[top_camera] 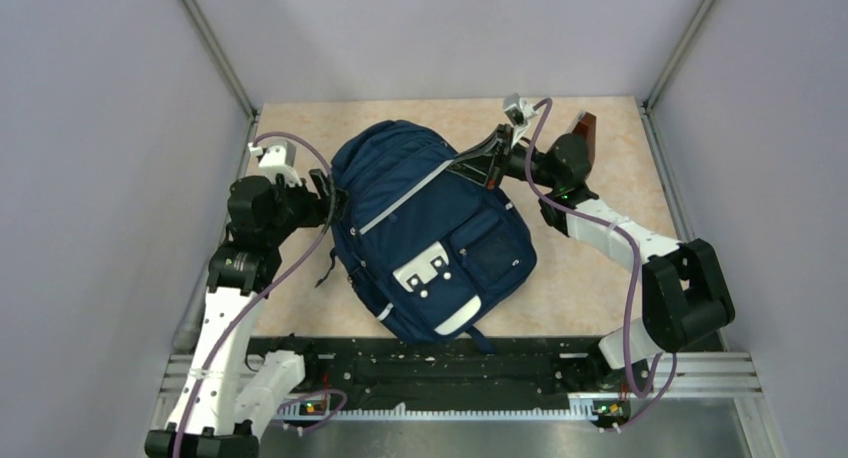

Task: Pack the student bag
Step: Pick up the student bag at the center of the board.

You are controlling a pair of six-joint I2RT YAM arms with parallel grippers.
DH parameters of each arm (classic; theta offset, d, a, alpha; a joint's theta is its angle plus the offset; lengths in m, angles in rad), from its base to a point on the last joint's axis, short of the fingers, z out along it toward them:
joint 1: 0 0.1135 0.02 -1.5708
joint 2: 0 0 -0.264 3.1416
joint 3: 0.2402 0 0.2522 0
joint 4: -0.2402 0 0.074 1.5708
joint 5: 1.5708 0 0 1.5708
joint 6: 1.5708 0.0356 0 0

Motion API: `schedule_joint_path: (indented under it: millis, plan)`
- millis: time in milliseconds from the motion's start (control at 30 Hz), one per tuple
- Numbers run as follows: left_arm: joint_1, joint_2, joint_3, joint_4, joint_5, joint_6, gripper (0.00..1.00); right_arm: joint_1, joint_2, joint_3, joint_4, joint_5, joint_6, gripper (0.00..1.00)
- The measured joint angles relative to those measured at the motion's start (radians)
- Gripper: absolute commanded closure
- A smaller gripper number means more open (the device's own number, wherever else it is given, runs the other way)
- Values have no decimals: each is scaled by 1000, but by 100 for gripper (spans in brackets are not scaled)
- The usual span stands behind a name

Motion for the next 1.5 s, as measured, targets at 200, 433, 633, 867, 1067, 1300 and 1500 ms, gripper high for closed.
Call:
schedule_joint_path:
  millis: [200, 433, 633, 867, 1067, 1300, 1500]
  plan:
    - [95, 48, -19, 33, 171, -24, 24, 1, 0, 0, 5, -2, 0, 100]
    - [158, 101, -39, 101, 357, -54, 34, 1, 0, 0, 10, -3, 0, 100]
    - [158, 131, -51, 155, 486, -76, 65, 1, 0, 0, 11, -4, 7, 100]
    - [160, 120, -54, 182, 568, -69, 100, 0, 0, 0, 10, 3, 7, 100]
    - [155, 23, 26, 79, 524, -60, 100, 28, -25, 0, -28, 86, -52, 100]
    - [155, -88, 94, 83, 478, -49, 100, 77, -61, 4, -8, 151, -91, 100]
    - [155, -114, 37, 212, 520, -78, 100, 84, -48, -20, 47, 204, -108, 97]
